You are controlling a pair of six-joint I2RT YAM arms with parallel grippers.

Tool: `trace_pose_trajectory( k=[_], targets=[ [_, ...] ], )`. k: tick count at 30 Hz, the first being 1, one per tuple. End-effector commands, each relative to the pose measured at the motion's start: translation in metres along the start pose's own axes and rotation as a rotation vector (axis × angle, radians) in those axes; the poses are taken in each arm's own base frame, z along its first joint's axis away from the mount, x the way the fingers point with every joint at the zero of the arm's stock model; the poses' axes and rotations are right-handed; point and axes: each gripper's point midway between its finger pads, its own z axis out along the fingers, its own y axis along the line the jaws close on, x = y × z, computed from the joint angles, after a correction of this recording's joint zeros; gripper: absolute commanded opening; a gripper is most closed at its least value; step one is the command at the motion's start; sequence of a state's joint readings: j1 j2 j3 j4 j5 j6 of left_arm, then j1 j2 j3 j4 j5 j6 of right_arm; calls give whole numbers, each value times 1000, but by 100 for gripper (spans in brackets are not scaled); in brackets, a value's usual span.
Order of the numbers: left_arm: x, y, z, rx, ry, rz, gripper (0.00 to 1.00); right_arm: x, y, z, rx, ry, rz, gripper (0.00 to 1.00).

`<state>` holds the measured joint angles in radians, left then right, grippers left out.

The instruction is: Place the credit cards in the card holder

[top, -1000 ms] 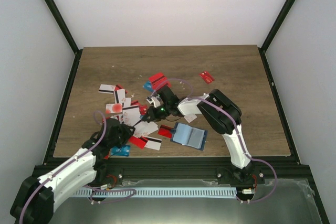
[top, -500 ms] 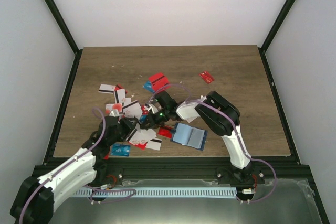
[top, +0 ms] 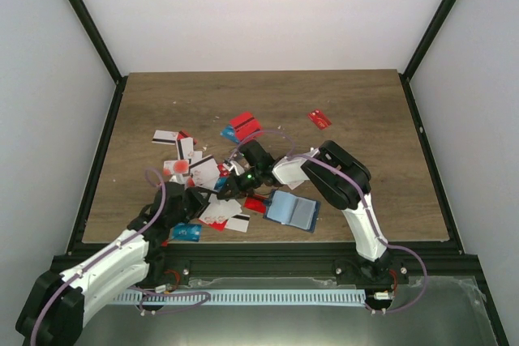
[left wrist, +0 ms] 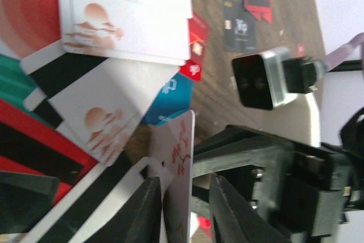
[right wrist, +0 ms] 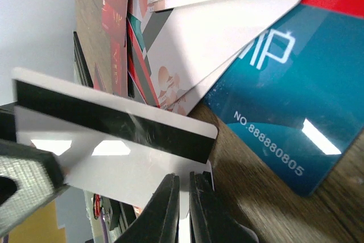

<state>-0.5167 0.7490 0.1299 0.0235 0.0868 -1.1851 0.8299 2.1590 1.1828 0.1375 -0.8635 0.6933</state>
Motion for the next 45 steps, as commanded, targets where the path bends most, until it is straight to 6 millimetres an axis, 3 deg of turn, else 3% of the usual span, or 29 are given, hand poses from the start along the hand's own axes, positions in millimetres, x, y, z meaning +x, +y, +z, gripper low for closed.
trace_pose_trajectory(
  k=[1,6,13,14,18,23,28,35,45],
  targets=[
    [0,15,2,-53,-10,45,20,15,-26,7,67,39,76,9],
    [-3,17,2,-64,-30,70,5,14,-25,5,69,35,73,9],
    [-4,-4,-1,12,-22,137,4,0,-8,-9,61,-8,24,10],
    [-3,-6,-1,20,-12,154,4,-4,-3,-15,58,-23,7,11],
    [-6,-43,-11,108,0,262,4,-22,19,-50,66,-94,-70,23],
    [0,-77,-23,166,73,425,4,-24,20,-110,125,-197,-129,40],
    [17,-102,-31,250,186,553,4,0,26,-152,168,-269,-185,60],
    [57,-130,-44,448,428,612,4,43,67,-182,98,-313,-288,87],
    [91,-159,-71,644,602,641,4,103,102,-191,-77,-229,-365,89]
  ],
)
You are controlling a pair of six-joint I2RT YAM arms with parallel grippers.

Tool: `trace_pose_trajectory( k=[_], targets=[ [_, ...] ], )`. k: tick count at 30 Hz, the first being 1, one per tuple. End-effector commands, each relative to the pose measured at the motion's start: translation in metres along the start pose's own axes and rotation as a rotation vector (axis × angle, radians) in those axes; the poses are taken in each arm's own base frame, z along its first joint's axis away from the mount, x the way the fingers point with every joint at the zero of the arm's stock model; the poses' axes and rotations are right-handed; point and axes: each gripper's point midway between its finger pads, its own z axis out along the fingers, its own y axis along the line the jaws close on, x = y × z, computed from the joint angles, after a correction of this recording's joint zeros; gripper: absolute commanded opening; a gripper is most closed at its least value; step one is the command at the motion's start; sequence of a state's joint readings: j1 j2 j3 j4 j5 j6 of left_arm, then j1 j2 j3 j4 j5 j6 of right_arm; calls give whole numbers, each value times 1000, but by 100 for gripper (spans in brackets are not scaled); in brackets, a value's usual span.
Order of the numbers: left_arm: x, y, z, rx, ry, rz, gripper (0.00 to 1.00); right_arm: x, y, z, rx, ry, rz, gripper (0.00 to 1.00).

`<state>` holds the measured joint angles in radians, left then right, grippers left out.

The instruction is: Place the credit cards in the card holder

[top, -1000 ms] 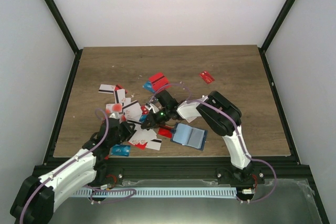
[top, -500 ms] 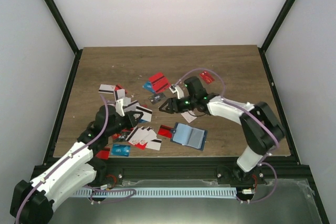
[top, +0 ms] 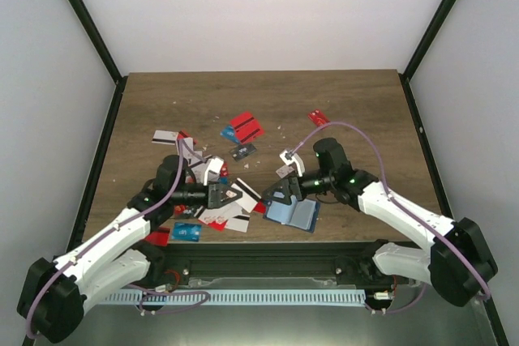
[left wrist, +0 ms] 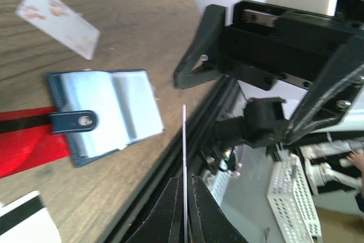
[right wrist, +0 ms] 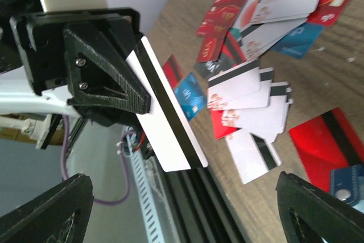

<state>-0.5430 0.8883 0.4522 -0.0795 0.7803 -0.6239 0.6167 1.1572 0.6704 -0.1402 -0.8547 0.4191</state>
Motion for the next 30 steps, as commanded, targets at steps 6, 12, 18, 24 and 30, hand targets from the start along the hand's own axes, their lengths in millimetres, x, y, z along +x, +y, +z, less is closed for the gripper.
trace_pose_trajectory(
  k=[6,12,18,24,30],
  targets=[
    [8,-60,9,196,97,120,4,32,36,-4,-175,98,-36,79],
    [20,-70,24,197,150,146,4,39,55,-6,-230,122,-61,56],
    [24,-68,30,189,164,144,4,49,64,-11,-257,132,-61,29],
    [27,-75,37,210,184,154,4,57,63,-9,-264,154,-46,27],
    [29,-72,43,202,199,156,4,58,64,-9,-268,154,-49,18]
  ],
)
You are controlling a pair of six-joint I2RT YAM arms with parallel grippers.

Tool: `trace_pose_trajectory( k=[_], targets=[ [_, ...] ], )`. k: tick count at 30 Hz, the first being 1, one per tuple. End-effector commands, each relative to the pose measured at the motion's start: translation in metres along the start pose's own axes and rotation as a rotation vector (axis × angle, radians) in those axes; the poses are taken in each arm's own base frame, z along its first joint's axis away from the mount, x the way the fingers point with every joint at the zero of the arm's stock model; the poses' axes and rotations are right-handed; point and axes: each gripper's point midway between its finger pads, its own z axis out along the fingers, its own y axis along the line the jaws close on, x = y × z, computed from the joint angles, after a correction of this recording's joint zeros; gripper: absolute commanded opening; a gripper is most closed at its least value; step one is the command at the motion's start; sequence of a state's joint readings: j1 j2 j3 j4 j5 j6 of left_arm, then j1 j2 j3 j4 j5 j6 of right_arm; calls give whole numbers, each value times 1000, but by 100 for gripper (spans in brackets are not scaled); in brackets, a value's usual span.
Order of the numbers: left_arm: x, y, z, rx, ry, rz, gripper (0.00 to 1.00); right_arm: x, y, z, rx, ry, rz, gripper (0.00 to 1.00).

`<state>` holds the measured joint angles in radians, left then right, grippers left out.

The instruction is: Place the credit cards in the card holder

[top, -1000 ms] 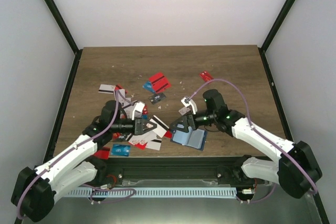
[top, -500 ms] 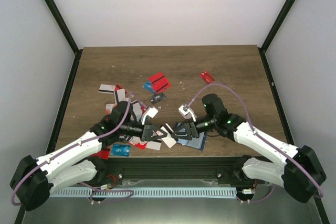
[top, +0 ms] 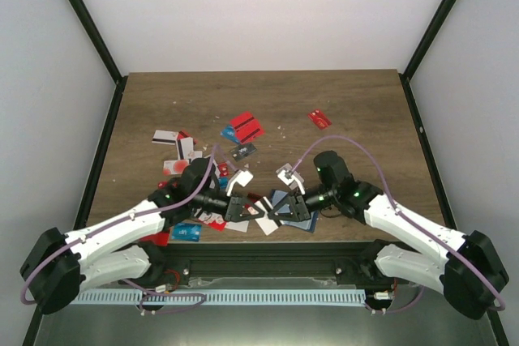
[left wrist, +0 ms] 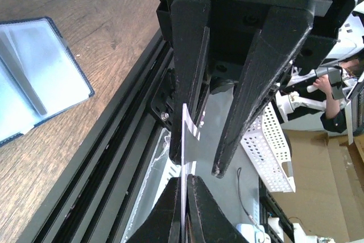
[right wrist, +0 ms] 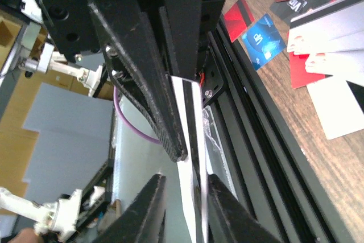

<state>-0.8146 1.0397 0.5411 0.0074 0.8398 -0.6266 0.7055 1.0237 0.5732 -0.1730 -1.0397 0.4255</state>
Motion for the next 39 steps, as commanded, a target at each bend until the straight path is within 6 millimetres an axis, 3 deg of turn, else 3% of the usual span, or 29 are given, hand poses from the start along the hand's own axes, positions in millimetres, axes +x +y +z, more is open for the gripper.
trace_pose_trajectory(
  k=[1,4,6,10,14,18,26,39],
  targets=[
    [-16,-7,2,4,-38,55,4,2,13,1,-45,14,-21,14],
    [-15,-5,2,-4,-38,58,4,3,7,1,-20,5,-1,1],
    [-17,-2,3,-20,-45,59,5,1,0,0,23,-15,27,1],
    [-24,21,1,-146,-90,40,41,-2,-26,-8,196,-88,145,1],
    [-29,55,1,-284,-131,-1,50,10,-72,-30,470,-179,384,1],
    [-38,84,2,-409,-159,-26,48,35,-103,-52,675,-231,572,1],
    [-51,106,19,-467,-120,-23,34,69,-134,-67,831,-256,746,1],
    [-49,162,33,-643,-39,-57,22,61,-147,-60,761,-281,771,1]
  ],
)
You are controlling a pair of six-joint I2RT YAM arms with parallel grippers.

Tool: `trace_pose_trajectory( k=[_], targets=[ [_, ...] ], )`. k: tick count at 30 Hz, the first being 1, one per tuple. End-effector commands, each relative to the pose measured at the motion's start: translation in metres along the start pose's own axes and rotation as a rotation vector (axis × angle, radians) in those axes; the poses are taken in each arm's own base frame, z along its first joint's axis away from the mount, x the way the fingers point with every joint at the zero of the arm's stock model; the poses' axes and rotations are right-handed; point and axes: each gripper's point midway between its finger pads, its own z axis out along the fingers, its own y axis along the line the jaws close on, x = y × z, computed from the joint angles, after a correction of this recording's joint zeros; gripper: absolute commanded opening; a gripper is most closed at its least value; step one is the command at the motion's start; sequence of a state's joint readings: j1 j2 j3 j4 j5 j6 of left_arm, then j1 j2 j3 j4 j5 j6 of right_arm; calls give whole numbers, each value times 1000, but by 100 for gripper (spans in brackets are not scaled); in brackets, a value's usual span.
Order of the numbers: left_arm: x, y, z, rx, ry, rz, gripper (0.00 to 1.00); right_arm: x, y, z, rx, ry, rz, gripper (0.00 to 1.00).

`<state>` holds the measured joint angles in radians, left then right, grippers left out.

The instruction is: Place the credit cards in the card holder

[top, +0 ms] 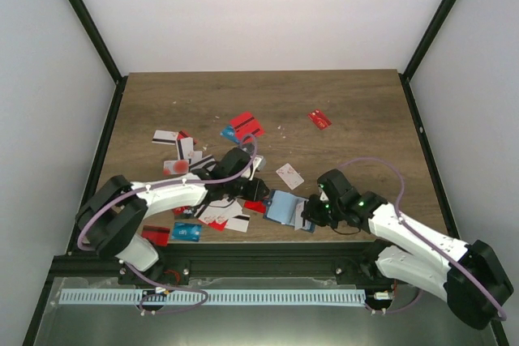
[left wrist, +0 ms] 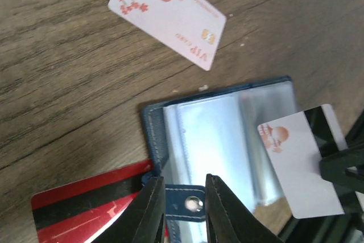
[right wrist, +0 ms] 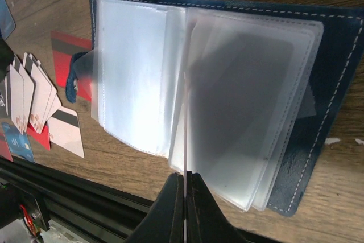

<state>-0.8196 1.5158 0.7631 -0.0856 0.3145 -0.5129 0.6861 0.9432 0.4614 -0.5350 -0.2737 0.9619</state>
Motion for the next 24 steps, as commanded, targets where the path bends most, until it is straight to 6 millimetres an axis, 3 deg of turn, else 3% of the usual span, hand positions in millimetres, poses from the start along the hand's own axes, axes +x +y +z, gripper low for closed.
trace_pose_trajectory(
  k=[1,10,24],
  targets=[
    [-5,10,11,-50,4,24,22,-4,5,6,-64,7,16,1],
    [6,22,30,-62,51,13,19,-3,14,11,-158,36,5,1],
    [13,27,35,-73,73,2,17,-3,5,16,-137,43,32,1]
  ],
)
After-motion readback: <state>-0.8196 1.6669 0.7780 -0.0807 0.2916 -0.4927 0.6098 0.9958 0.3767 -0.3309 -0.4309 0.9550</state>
